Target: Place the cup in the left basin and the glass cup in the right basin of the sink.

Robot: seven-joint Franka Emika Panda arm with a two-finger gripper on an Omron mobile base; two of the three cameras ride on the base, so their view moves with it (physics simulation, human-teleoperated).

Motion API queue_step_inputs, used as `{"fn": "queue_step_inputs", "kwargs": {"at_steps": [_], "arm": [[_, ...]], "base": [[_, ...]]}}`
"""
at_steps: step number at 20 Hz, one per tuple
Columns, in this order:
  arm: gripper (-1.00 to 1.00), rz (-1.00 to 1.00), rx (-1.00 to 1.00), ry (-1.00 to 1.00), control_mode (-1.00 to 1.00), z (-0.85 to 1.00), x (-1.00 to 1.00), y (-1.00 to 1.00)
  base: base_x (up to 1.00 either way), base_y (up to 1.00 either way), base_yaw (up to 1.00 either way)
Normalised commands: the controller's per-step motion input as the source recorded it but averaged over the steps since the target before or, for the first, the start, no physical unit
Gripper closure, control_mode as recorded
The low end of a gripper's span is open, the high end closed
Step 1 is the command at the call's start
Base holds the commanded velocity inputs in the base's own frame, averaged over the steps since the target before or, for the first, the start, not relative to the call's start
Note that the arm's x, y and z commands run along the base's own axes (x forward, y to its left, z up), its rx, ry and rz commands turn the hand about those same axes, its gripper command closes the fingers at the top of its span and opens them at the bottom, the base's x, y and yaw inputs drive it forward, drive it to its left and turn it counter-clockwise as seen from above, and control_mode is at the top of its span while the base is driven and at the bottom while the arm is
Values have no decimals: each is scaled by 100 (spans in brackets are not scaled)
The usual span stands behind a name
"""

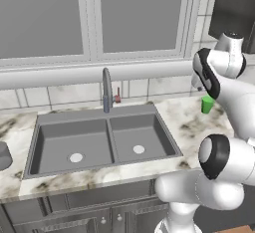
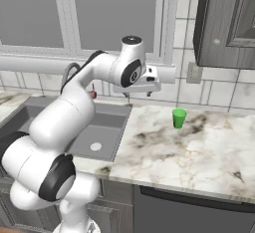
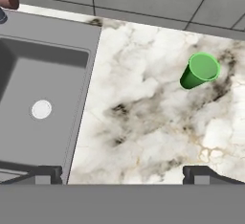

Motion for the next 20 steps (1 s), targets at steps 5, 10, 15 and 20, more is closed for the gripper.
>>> {"fn": "queue_step_inputs", "kwargs": {"at_steps": [5, 10, 15, 20], "arm": [[-100, -4, 0, 0, -100, -5, 6, -24], [-100, -8, 0, -1, -100, -10, 5, -19], [-100, -13, -2, -1, -100, -15, 14, -8], [-100, -11, -2, -3, -100, -20, 10, -12]], "base": [[0, 0, 0], [0, 0, 0], [0, 0, 0], [0, 0, 0]]}}
